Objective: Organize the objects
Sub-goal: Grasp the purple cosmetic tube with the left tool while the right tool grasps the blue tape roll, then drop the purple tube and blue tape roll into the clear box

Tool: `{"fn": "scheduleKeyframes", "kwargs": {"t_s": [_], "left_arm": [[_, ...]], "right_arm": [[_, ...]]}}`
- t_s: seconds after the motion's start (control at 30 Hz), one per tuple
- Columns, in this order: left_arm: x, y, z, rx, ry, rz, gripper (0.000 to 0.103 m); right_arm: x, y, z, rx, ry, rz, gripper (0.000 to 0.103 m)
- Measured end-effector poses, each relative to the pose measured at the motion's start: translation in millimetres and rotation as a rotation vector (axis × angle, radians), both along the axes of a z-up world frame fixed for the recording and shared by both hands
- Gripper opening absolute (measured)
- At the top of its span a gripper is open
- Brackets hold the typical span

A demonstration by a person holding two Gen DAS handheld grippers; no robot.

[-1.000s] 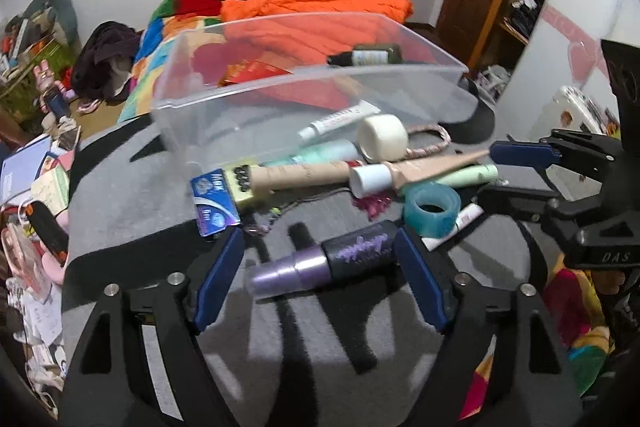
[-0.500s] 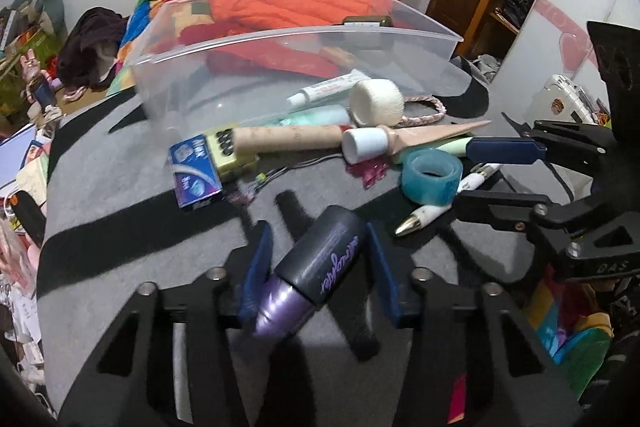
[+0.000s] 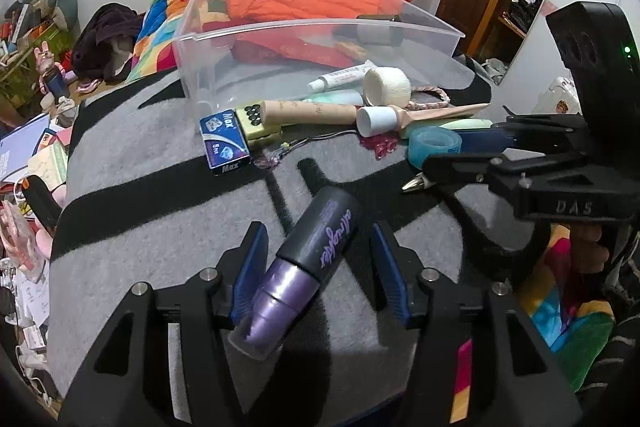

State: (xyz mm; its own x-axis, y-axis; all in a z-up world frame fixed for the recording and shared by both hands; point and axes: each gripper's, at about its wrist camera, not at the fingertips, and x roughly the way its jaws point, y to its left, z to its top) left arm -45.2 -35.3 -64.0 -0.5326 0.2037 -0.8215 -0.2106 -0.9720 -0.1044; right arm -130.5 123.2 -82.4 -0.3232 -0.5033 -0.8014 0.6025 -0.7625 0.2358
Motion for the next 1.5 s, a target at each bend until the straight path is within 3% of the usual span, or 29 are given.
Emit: {"fn": "scheduleKeyframes", "kwargs": {"t_s": [0.07, 0.17, 0.2, 0.47, 0.8, 1.1, 1.3, 1.5], "left_arm": [[1.3, -1.9, -0.7, -0.004, 0.008, 0.009, 0.05], [2.2, -3.6, 0.5, -0.025, 0.018, 0.027, 0.027], [2.2, -4.0, 1.5, -0.031, 0.021, 0.034, 0.025], [-1.3, -9.2, 24.9, -0.022, 0.092, 0.071, 0.025], [-28.9, -18.6, 63.3, 0.037, 0.192, 0.136, 0.025], [-51.3, -21.5, 85.4, 0.001, 0.265, 0.178, 0.025], [-66.8, -22.8, 96.9, -0.007, 0.299, 0.185, 0.025], [-94.3, -29.1, 90.1, 0.015, 0.267, 0.209, 0.025]], "right_arm": [[0.9, 0.7, 0.4, 0.001, 0.004, -0.006, 0.035], [3.7, 0.9, 2.7, 0.004, 0.018, -0.001, 0.035], [4.8, 1.0, 3.7, 0.003, 0.023, 0.005, 0.035], [7.7, 4.7, 20.9, -0.021, 0.073, 0.009, 0.035], [-13.7, 21.0, 59.3, -0.067, 0.173, -0.083, 0.035], [-35.6, 23.5, 95.3, -0.094, 0.274, -0.146, 0.035], [-54.5, 15.8, 97.8, -0.071, 0.288, -0.172, 0.035], [-79.3, 7.0, 79.0, -0.031, 0.238, -0.206, 0.035]]}}
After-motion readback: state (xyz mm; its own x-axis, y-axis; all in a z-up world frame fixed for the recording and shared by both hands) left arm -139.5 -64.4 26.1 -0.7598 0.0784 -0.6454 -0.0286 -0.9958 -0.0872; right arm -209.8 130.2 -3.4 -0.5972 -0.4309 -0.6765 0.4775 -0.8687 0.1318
